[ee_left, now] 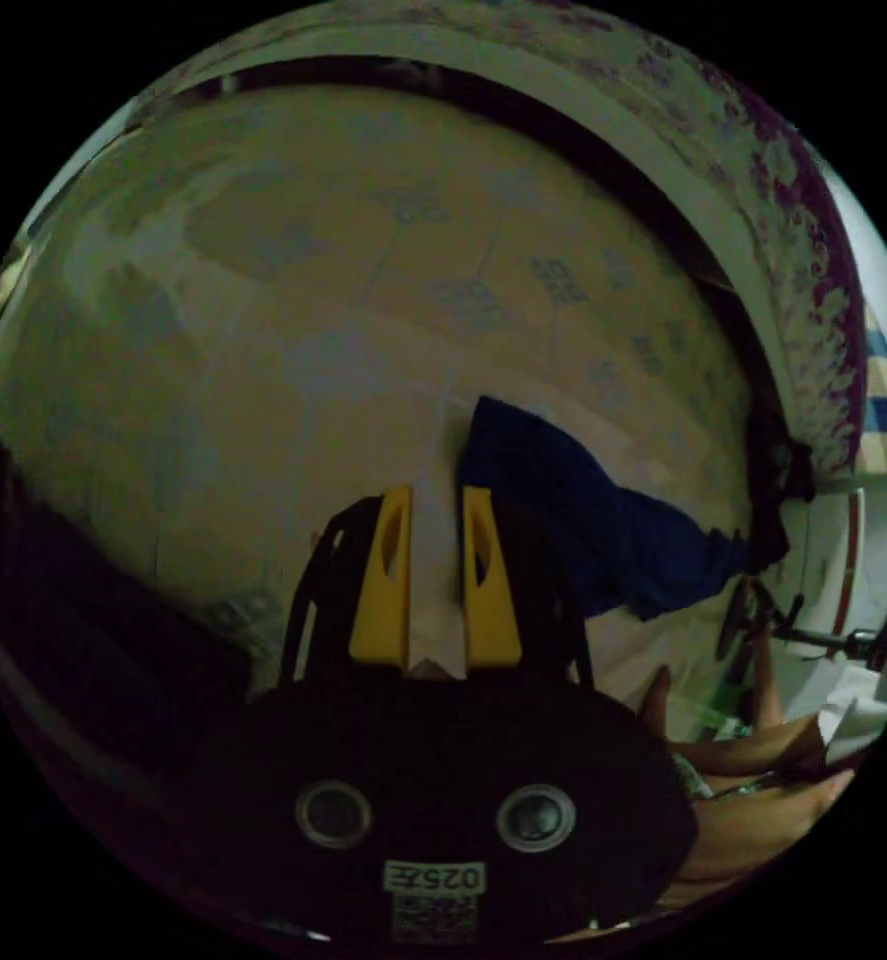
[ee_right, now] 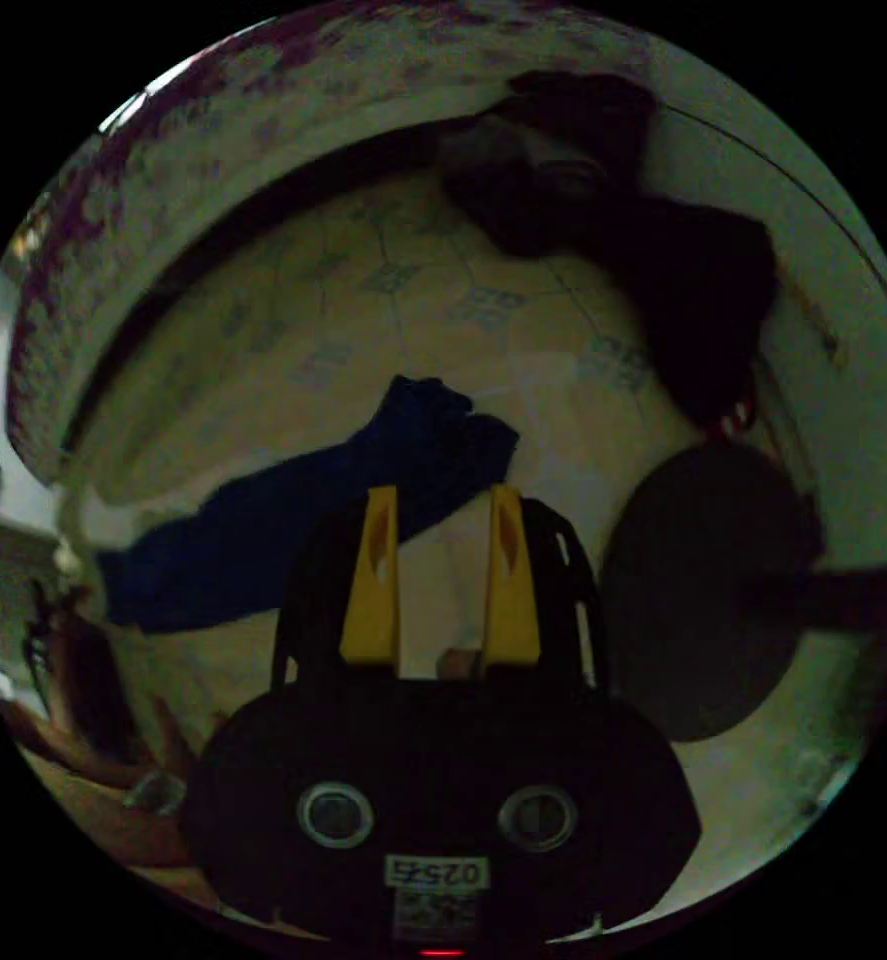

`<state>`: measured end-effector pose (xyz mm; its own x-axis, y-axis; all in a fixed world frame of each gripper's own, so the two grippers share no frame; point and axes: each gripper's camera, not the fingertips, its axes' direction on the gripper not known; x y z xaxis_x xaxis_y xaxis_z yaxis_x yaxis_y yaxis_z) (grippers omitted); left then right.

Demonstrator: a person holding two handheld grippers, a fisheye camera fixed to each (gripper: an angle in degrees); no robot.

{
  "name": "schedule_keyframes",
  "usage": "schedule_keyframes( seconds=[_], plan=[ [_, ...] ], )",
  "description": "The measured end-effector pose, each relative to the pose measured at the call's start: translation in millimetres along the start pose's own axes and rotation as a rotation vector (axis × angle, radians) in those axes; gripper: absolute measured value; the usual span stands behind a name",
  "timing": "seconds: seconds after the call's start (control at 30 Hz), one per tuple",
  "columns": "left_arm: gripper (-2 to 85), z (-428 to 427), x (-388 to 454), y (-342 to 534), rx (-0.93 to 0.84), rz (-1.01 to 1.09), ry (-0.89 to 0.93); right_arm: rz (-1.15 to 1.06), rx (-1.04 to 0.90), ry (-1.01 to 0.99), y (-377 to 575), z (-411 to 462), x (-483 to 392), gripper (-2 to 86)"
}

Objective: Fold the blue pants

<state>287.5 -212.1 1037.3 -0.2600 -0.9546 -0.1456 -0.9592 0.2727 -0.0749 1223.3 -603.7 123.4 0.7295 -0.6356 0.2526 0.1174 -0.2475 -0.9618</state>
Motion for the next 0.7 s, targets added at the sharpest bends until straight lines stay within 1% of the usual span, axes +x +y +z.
schedule_keyframes(
  seconds=[0.03,0.1,0.17,0.2,0.27,0.3,0.33,0.4,0.43,0.5,0.53,0.57,0.6,0.63,0.67,0.7],
  plan=[
    [4.9,-6.0,-3.1,15.5,0.020,-0.017,0.039,0.045,0.032,-0.076,6.3,-5.6,8.0,13.2],
    [6.8,-14.1,-14.2,75.3,0.055,-0.100,0.214,0.220,0.110,-0.371,31.0,-12.7,37.6,15.4],
    [7.8,-2.3,-18.3,110.9,0.012,-0.159,0.319,0.289,0.094,-0.450,42.1,-3.8,51.3,18.0],
    [8.3,7.6,-17.1,129.9,-0.001,-0.187,0.349,0.305,0.073,-0.483,44.3,5.2,55.7,21.0],
    [9.0,22.7,-13.2,148.5,-0.029,-0.239,0.367,0.304,0.013,-0.501,39.2,21.0,55.4,22.5],
    [9.4,21.5,-13.3,157.6,0.037,-0.283,0.409,0.282,0.068,-0.429,34.1,18.5,52.5,22.3],
    [9.3,20.6,-14.2,160.6,0.060,-0.311,0.432,0.269,0.072,-0.405,30.1,19.1,50.8,22.1],
    [8.2,17.2,-16.2,166.1,0.129,-0.388,0.472,0.257,0.049,-0.269,13.0,20.8,46.6,18.3],
    [7.8,16.4,-16.4,166.6,0.138,-0.404,0.476,0.267,0.047,-0.225,9.8,20.9,46.4,17.1],
    [5.7,10.8,-16.8,166.9,0.155,-0.439,0.463,0.327,0.055,-0.071,1.6,20.7,48.8,11.2],
    [4.8,9.6,-17.3,167.1,0.157,-0.445,0.465,0.309,0.057,-0.054,-0.5,21.8,49.0,9.5],
    [2.7,7.2,-19.1,167.0,0.155,-0.454,0.452,0.287,0.057,-0.029,-4.3,24.0,51.4,5.5],
    [0.3,5.0,-21.6,167.0,0.163,-0.450,0.431,0.258,0.054,-0.051,-8.0,25.6,56.2,3.1],
    [0.0,4.2,-23.0,167.0,0.169,-0.450,0.427,0.245,0.054,-0.094,-10.0,26.0,60.1,2.8],
    [-0.6,1.2,-27.1,167.0,0.175,-0.459,0.452,0.251,0.057,-0.197,-12.8,24.3,71.3,2.2],
    [-0.8,-10.2,-30.7,169.1,0.188,-0.458,0.459,0.308,0.086,-0.314,-12.6,16.3,86.9,1.6]
  ],
)
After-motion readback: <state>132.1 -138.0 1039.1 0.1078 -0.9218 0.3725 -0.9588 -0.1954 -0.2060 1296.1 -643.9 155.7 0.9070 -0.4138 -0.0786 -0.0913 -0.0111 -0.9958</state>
